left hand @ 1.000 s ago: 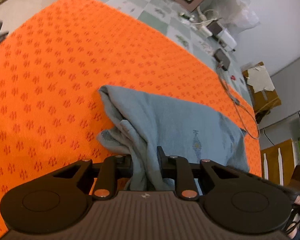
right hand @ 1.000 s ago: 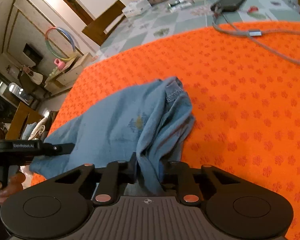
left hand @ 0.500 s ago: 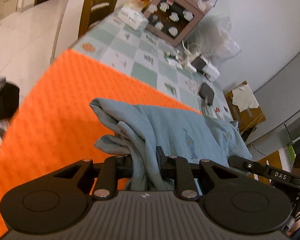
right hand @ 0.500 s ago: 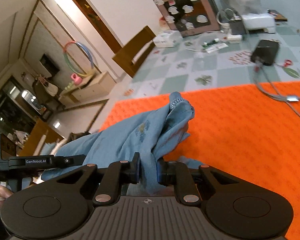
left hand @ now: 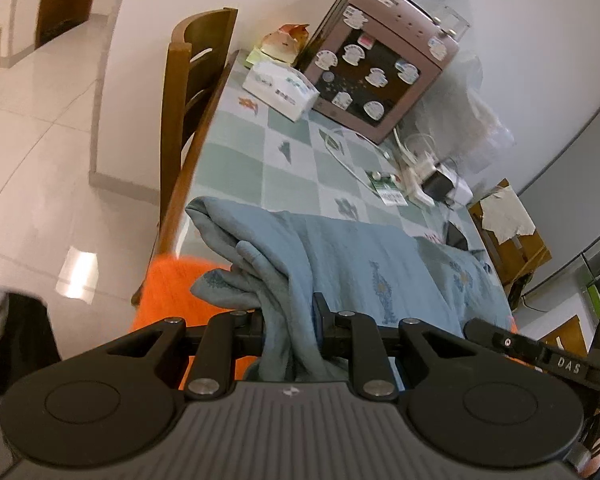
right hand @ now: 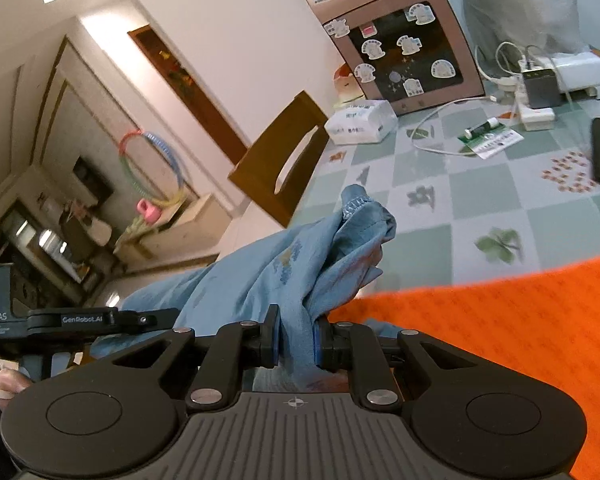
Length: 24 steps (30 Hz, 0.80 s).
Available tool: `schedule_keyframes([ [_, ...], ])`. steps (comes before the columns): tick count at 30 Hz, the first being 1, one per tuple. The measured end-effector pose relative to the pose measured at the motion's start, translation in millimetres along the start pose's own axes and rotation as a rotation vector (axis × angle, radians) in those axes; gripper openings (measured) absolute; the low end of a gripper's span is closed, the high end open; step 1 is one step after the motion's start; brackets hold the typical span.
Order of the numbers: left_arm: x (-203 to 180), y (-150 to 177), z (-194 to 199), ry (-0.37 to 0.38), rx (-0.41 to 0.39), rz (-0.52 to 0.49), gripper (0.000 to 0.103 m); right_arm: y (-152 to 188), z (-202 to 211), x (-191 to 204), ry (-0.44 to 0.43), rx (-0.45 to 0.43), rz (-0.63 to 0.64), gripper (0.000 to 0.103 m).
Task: Fold clothes
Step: 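Lift the folded shirt with both grippers and carry it off the orange cloth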
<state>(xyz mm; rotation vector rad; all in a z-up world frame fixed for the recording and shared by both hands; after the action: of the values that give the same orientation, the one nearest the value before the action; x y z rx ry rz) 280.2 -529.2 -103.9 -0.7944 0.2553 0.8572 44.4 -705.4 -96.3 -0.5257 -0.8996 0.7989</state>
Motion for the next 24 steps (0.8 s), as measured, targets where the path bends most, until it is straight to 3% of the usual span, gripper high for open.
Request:
schedule_keyframes([
  [6,42,-56,-52,0.012,0.025,-0.015,0.022,-14,-69,-2,0.06,0.007,0.019,0.017],
  [13,86,-62,-97,0.027,0.063,-0.003,0.027,-10,-120,-11,0.119,0.054,0.079,0.02],
  [16,106,-53,-102,0.052,0.057,0.047,0.038,4,-130,-17,0.15,0.091,0.103,0.026],
  [18,116,-49,-102,0.039,0.053,0.082,0.055,10,-132,-18,0.171,0.104,0.121,0.035],
  [20,125,-44,-102,0.025,0.047,0.113,0.061,15,-132,-20,0.192,0.11,0.14,0.043],
  [24,138,-40,-89,0.006,0.009,0.172,0.071,19,-131,-18,0.229,0.131,0.207,0.048],
])
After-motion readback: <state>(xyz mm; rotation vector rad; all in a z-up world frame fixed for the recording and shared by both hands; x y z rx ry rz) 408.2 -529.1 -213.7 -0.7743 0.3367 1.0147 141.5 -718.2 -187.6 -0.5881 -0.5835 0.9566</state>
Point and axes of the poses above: each gripper's, at about its wrist camera, not at the fingertips, and z roughly against the way its jaws point, x to its left, y to its underside, the point moved 4 cm from there along -z, roughly the way its jaws point, and after that the axes turned 5 degrees about z, right-handed, at the moved point
